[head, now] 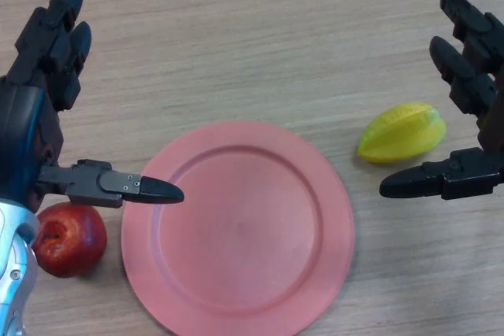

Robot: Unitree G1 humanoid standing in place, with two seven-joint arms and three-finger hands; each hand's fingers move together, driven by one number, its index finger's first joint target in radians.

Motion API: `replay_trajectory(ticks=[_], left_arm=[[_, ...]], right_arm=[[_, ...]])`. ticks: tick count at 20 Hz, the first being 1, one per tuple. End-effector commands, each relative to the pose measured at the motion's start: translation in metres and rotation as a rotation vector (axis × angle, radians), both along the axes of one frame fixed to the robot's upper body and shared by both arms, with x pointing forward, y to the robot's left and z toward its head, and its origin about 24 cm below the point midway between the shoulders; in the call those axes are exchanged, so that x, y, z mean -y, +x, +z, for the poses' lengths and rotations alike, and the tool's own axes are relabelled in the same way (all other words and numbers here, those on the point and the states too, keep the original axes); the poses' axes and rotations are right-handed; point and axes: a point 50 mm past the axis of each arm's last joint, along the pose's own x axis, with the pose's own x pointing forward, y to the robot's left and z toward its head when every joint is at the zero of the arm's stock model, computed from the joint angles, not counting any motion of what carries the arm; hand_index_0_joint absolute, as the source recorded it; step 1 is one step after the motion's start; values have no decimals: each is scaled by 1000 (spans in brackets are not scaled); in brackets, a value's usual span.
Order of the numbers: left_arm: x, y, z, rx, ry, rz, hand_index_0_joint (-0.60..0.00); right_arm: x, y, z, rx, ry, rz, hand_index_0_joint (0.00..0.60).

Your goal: Pick up the yellow starfruit and place it on the plate

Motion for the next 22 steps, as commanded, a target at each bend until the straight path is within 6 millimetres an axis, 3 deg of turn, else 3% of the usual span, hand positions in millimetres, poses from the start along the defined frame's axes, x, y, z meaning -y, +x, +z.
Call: replay_trajectory(ticks=[1, 14, 22], left_arm=[[-7, -12, 31, 228, 37, 11, 0], [-1, -12, 26, 190, -9, -22, 0], [-3, -12, 24, 191, -20, -24, 0]], right_arm=[[9, -9, 37, 256, -25, -14, 0], [10, -5, 32, 267, -30, -30, 0], [18, 33, 20, 313, -198, -58, 0]])
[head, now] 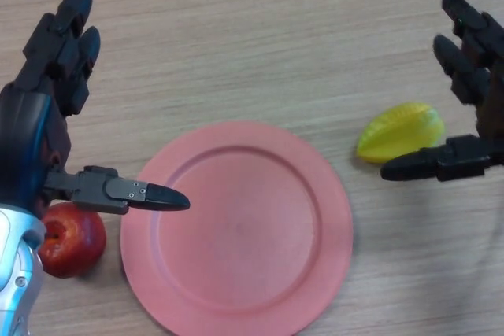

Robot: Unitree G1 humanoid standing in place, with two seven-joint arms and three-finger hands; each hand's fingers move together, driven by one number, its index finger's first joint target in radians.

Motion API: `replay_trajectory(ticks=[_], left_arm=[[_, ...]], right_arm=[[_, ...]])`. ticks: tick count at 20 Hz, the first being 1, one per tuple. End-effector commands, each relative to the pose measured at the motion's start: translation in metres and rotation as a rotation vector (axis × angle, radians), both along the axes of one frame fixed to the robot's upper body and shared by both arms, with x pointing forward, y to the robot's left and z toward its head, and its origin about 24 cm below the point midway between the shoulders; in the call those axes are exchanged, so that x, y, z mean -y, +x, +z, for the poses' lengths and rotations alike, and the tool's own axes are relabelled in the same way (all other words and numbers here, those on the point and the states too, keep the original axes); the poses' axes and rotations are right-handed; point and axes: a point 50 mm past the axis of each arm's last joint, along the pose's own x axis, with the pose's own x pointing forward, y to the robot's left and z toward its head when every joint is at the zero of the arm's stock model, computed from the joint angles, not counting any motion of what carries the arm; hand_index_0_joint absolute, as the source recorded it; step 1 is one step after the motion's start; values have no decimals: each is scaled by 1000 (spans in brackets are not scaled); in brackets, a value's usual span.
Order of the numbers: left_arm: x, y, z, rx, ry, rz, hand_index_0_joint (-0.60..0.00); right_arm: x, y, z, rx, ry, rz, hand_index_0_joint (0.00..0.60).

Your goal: Pick up the yellow starfruit and place it on the plate

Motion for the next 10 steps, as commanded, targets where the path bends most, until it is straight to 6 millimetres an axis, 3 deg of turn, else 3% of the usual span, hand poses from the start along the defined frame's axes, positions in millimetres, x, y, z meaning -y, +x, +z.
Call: replay_trajectory(ticks=[1, 10], left_arm=[[-8, -9, 27, 169, -41, -9, 0], [-18, -14, 24, 171, -65, -5, 0]], right_arm=[[10, 6, 36, 296, -130, 6, 0], [8, 48, 7, 284, -452, 83, 0]])
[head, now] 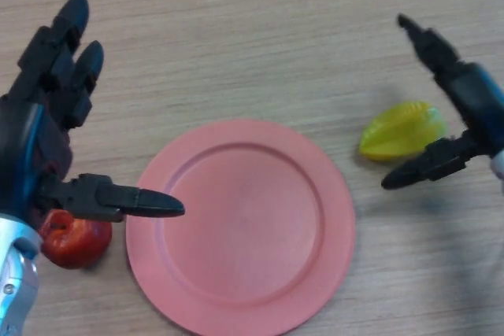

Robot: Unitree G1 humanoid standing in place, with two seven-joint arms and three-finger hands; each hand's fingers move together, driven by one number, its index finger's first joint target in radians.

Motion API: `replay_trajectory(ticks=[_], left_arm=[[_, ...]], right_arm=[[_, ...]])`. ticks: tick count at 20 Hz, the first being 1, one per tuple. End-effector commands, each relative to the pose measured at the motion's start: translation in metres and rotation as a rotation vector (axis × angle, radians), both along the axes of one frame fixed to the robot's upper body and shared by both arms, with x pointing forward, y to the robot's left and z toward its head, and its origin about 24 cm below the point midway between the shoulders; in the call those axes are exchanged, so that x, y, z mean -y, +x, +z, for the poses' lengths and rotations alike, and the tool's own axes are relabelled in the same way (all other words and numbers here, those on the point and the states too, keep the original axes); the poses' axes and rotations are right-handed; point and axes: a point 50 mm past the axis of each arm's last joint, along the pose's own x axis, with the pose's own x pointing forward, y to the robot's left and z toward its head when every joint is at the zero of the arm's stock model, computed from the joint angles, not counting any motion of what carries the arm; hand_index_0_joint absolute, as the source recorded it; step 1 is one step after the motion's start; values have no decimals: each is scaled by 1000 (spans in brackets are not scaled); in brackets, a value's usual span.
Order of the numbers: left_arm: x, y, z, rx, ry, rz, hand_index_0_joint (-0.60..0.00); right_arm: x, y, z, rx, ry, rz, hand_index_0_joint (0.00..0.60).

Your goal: Pick up the yellow starfruit and place it on the plate

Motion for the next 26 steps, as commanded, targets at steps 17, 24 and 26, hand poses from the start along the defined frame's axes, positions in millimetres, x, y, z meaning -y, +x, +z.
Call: replay_trajectory(ticks=[17, 24, 26], left_arm=[[-13, -10, 27, 202, 40, 38, 0], [-12, -8, 26, 174, 30, 31, 0], [-11, -9, 26, 165, 23, 26, 0]], right_arm=[[7, 25, 56, 485, -423, -103, 600], [-50, -4, 69, 467, -204, 39, 600], [-67, -13, 61, 460, -202, 75, 600]])
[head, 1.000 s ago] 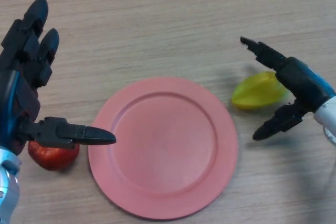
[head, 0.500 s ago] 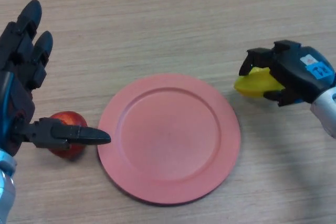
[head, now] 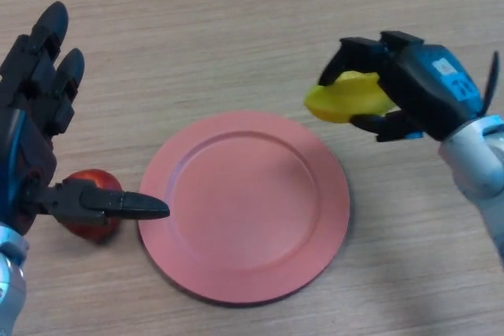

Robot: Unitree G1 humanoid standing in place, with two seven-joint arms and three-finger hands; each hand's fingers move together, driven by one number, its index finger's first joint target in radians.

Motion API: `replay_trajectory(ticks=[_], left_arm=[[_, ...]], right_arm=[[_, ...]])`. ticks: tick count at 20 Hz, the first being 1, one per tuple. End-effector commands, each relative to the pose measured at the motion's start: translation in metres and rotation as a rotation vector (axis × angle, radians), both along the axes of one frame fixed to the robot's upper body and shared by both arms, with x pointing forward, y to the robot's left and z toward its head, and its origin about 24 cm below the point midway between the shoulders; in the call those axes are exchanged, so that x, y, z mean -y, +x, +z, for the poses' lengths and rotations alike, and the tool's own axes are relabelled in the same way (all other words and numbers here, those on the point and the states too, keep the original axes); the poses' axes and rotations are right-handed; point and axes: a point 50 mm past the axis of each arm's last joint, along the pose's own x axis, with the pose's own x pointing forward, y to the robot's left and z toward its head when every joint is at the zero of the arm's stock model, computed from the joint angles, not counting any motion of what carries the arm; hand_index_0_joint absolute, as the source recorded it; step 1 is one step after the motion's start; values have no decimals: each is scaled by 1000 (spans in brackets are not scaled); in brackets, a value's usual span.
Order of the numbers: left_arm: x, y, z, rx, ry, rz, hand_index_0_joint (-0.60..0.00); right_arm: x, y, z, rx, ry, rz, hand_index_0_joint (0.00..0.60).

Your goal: Pick up the yellow starfruit and place it on the plate

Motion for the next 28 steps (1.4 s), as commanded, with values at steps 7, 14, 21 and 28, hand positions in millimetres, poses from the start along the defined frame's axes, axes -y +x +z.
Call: replay_trajectory(ticks=[7, 14, 21, 28], left_arm=[[-2, -16, 33, 173, 30, -7, 0], [-5, -20, 41, 189, 49, 7, 0], [-4, -18, 42, 190, 52, 34, 0], [4, -17, 45, 183, 68, 18, 0]], right_arm=[[-47, -33, -6, -90, 219, 110, 600], [-52, -44, -11, -309, 451, 68, 550], [-44, -45, 9, -265, 510, 35, 0], [-10, -57, 52, -193, 636, 32, 0]])
